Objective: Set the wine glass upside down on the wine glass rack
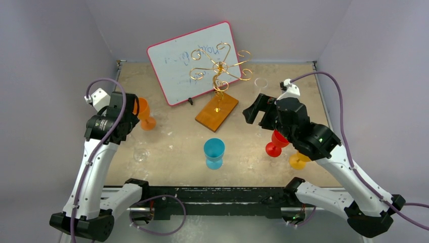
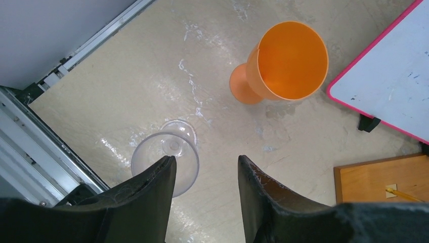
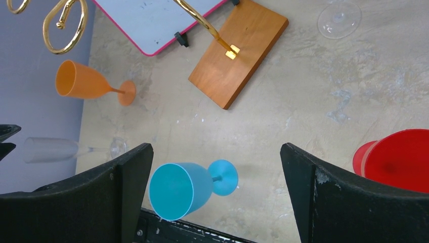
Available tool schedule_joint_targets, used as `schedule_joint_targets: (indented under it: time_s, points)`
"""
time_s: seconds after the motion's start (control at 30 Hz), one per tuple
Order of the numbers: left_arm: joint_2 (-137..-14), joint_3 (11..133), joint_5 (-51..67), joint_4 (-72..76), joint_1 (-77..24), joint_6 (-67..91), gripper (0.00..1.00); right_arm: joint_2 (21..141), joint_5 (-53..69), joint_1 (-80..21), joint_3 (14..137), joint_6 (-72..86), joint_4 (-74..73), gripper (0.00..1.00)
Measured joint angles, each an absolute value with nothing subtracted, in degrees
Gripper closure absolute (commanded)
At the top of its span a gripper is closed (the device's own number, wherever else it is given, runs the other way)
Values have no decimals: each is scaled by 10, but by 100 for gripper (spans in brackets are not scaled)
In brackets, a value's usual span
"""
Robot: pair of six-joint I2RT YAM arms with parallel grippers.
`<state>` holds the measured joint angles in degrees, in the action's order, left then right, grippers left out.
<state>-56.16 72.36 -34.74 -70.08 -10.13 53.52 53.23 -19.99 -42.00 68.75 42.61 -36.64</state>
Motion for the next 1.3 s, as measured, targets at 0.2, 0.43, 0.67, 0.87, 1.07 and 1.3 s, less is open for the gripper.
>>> schedule_joint_targets:
  time_s: [0.2,0.43,0.67,0.87,1.07,1.3]
  points:
    - [-556,695,-343,-701,-101,547,61,532,-200,-420,688,426,-366,2]
    - [-557,663,-329,-698,-101,550,66,532,-200,-420,688,426,-366,2]
    - [-559,646,-324,-694,-101,551,89,532,-200,-420,688,426,-366,2]
    - [-559,646,-317,-689,-101,550,100,531,-200,-420,688,425,-366,2]
    - [-559,646,-317,-689,-101,549,100,526,-200,-420,688,425,-368,2]
    - [-550,651,-296,-689,-101,519,100,511,-200,-420,686,410,-365,2]
